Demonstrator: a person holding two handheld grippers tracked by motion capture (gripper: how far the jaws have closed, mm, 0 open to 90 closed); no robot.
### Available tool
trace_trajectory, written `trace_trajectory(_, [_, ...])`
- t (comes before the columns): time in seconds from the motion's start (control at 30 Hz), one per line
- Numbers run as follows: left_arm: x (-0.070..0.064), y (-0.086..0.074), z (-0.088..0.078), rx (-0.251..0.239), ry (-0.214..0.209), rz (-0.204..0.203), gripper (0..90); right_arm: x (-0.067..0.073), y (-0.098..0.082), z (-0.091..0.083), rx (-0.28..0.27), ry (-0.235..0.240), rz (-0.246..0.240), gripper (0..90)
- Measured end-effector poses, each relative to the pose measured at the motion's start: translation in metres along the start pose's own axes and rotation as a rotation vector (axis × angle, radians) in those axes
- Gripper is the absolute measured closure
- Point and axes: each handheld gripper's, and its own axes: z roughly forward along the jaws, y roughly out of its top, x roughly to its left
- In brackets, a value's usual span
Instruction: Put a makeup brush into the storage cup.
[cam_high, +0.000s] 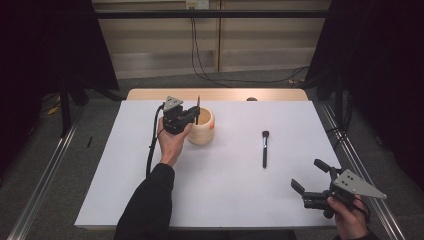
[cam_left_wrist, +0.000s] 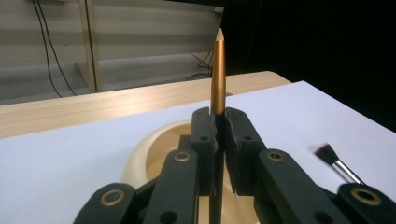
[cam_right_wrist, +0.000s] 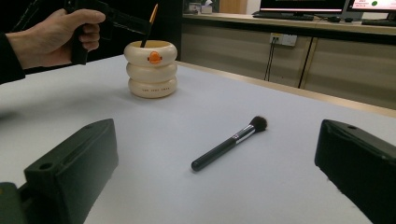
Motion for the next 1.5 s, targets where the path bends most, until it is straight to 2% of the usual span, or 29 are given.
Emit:
trace_trajectory(0.1, [0.0,0.0,0.0,0.006,-0.007,0.001,81.1,-0.001,0.0,0.0,0.001,0.003,-0.006,0.0])
trace_trajectory(0.23, [0.003,0.0,-0.002,0.006,-0.002,-0.017,79.0,0.0,0.0,0.0,-0.001,0.001,-0.005,0.0])
trace_trajectory(0.43, [0.002,0.001,-0.004,0.007,0.002,-0.015,71.4,0.0,0.0,0.0,0.0,-0.002,-0.006,0.0])
trace_trajectory(0.6, [0.0,0.001,-0.009,-0.008,-0.006,-0.025,58.7,0.0,0.0,0.0,-0.001,-0.006,-0.005,0.0])
trace_trajectory(0.67, [0.0,0.002,-0.011,-0.01,-0.007,-0.02,51.3,0.0,0.0,0.0,0.0,-0.005,-0.003,0.0])
trace_trajectory(0.73, [0.001,0.002,-0.012,-0.012,-0.007,-0.021,47.9,0.0,0.0,0.0,-0.003,-0.006,-0.007,0.0])
trace_trajectory(0.8, [0.002,0.003,-0.015,0.002,0.0,-0.008,40.2,0.0,0.0,0.0,-0.004,-0.004,-0.01,0.0])
trace_trajectory(0.83, [0.002,0.004,-0.015,-0.009,-0.003,-0.024,37.3,0.0,0.0,0.0,-0.005,-0.005,-0.009,0.0])
trace_trajectory(0.87, [0.003,0.004,-0.016,-0.003,-0.011,-0.018,32.8,0.0,0.0,0.0,-0.001,-0.003,-0.005,0.0])
trace_trajectory(0.93, [0.004,0.005,-0.019,-0.005,-0.044,-0.03,25.5,0.0,0.0,0.0,-0.002,-0.003,-0.005,0.0])
trace_trajectory(1.0, [0.002,0.006,-0.021,0.0,-0.03,0.012,22.5,0.0,0.0,0.0,-0.002,-0.003,-0.006,0.0])
trace_trajectory(1.07, [0.0,0.007,-0.022,-0.001,-0.035,0.024,17.3,0.0,0.0,0.0,-0.002,-0.003,-0.007,0.0])
trace_trajectory(1.1, [-0.001,0.007,-0.022,-0.01,-0.019,0.041,16.1,0.0,0.0,0.0,-0.003,-0.001,-0.007,0.0])
trace_trajectory(1.13, [-0.003,0.007,-0.021,-0.013,-0.004,0.086,12.5,0.0,0.0,0.0,-0.006,-0.001,-0.012,0.0])
trace_trajectory(1.17, [-0.005,0.007,-0.021,-0.01,0.004,0.095,8.3,0.0,0.0,0.0,-0.008,-0.003,-0.01,0.0])
trace_trajectory(1.2, [-0.006,0.007,-0.023,-0.001,0.008,0.128,8.1,0.0,0.0,0.0,-0.009,-0.006,-0.009,0.0])
trace_trajectory(1.23, [-0.007,0.007,-0.024,0.009,0.009,0.16,7.8,0.0,0.0,0.0,-0.009,-0.006,-0.007,0.0])
trace_trajectory(1.27, [-0.009,0.007,-0.026,0.011,0.004,0.157,6.5,0.0,0.0,0.0,-0.005,-0.008,-0.008,0.0])
trace_trajectory(1.33, [-0.009,0.008,-0.032,0.009,-0.01,0.2,5.3,0.0,0.0,0.0,-0.004,-0.008,-0.008,0.0])
trace_trajectory(1.4, [-0.01,0.009,-0.037,-0.003,-0.022,0.199,3.4,0.0,0.0,0.0,-0.005,-0.009,-0.01,0.0])
trace_trajectory(1.5, [-0.01,0.01,-0.041,-0.015,0.004,0.19,2.5,0.0,0.0,0.0,-0.003,-0.002,-0.008,0.0])
